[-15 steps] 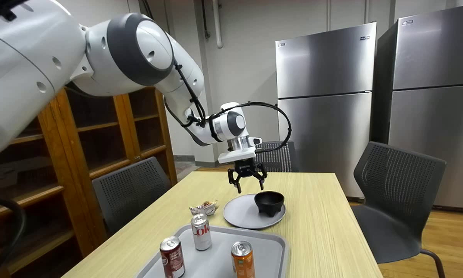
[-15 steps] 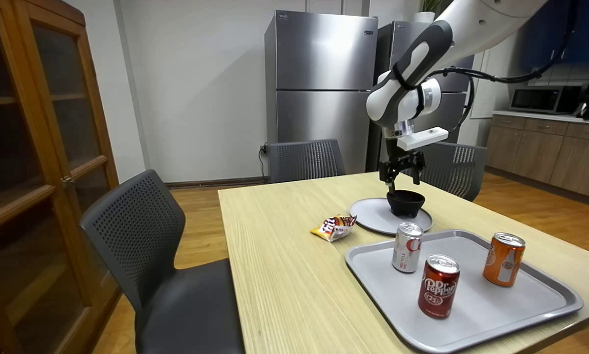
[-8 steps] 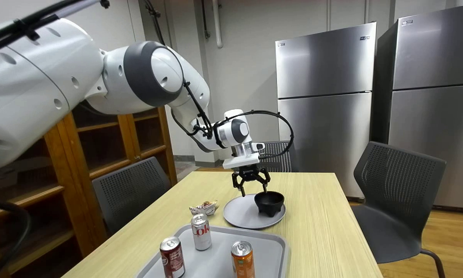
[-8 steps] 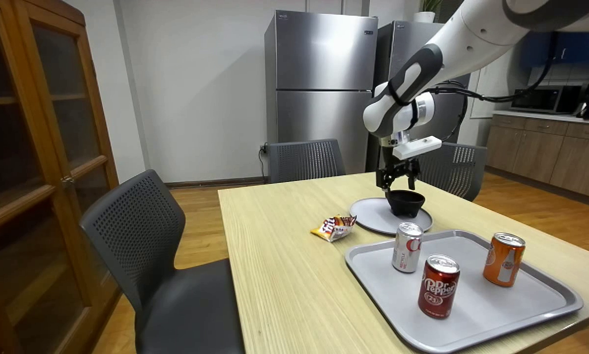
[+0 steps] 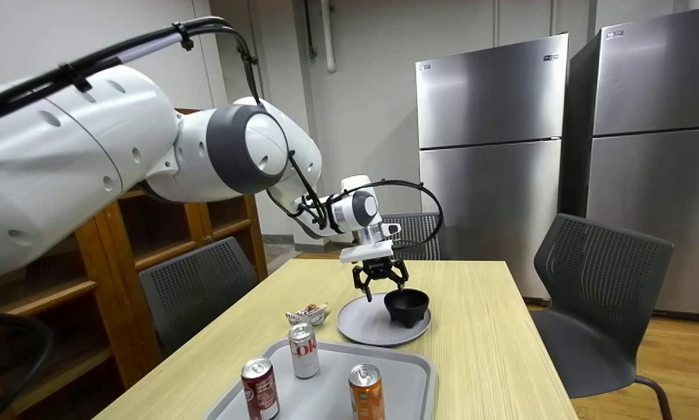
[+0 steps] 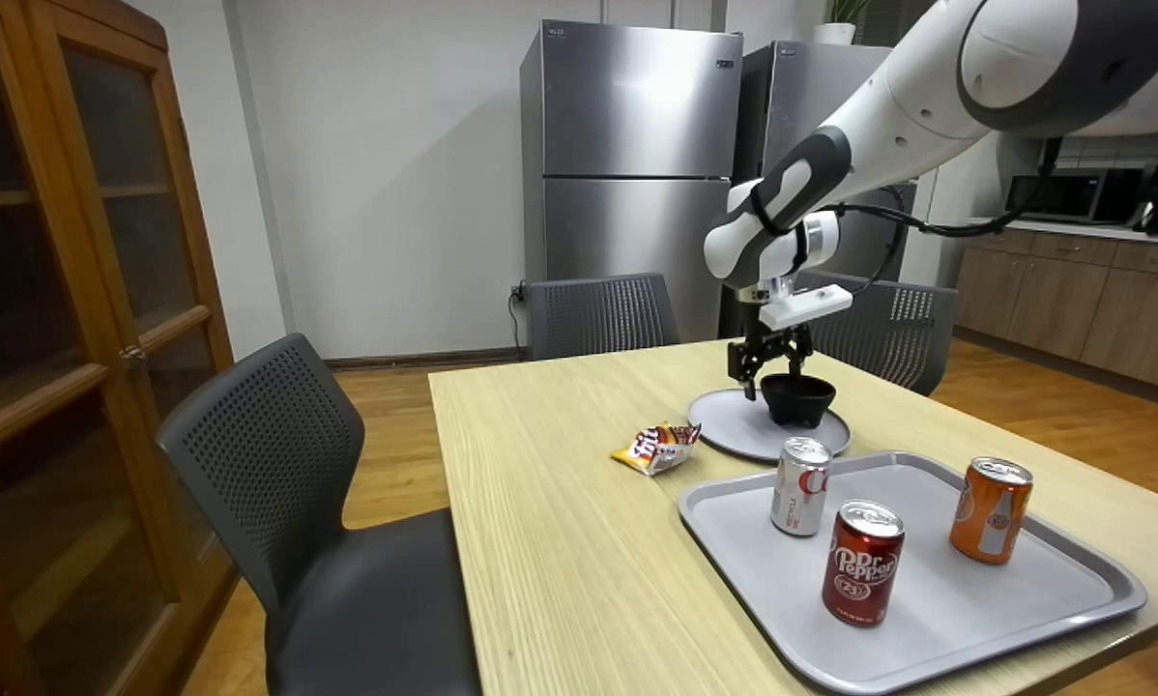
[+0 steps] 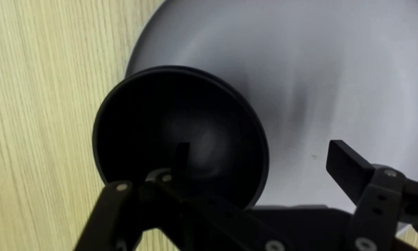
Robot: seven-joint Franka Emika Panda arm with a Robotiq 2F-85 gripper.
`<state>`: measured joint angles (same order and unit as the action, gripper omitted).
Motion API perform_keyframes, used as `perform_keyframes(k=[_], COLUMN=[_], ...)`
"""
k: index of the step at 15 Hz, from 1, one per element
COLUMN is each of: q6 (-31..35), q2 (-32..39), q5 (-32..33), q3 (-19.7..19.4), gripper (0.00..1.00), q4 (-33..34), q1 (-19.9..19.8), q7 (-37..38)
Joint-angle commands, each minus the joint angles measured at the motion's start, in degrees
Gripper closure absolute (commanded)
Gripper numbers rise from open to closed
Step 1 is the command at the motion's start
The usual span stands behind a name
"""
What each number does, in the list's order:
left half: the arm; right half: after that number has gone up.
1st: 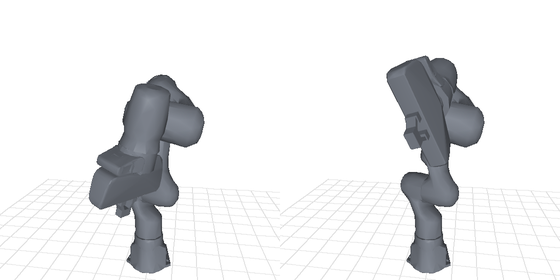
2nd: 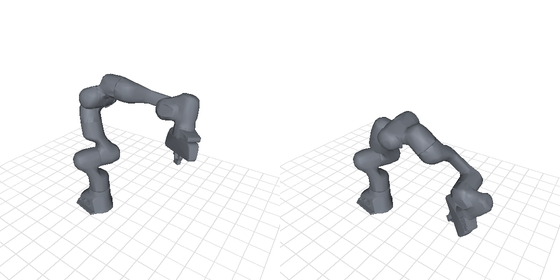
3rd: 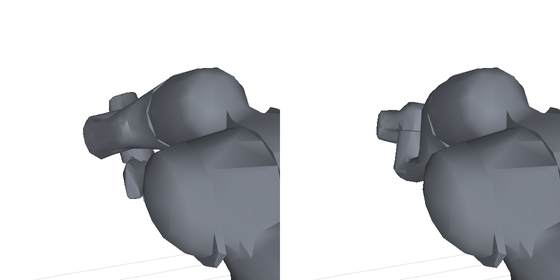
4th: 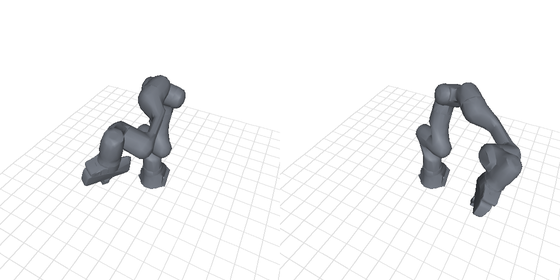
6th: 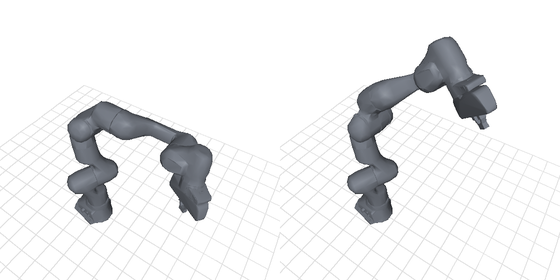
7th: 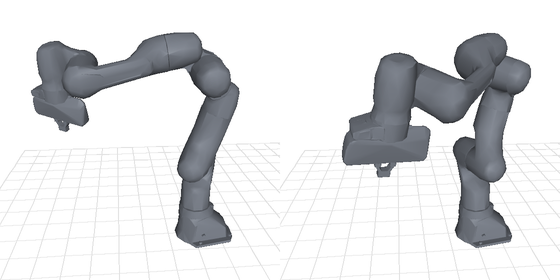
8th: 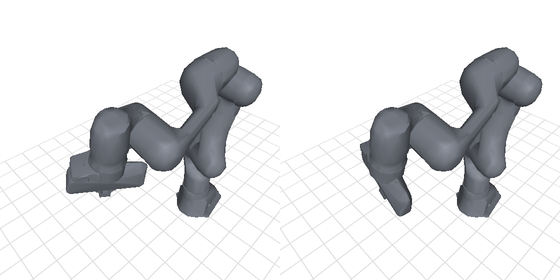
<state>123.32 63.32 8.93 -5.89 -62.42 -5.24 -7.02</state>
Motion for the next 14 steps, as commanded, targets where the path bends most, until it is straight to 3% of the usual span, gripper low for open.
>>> perform_keyframes(k=[1,3,11,14], q6=[-3.26,-3.78,-6.56,-7.26], q2=[3.76,4.71,5.85,5.17], q5=[-0.97,-0.99,-0.73,-0.49], q3=[1.04,1.00,0.85,0.82], gripper=[0.25,0.34,0.97,1.00], q4=[6.96,8.54,12.19,12.10], q1=[-1.07,-1.15,-1.40,-1.31], q7=[-1.32,-1.46,-2.36,-2.90])
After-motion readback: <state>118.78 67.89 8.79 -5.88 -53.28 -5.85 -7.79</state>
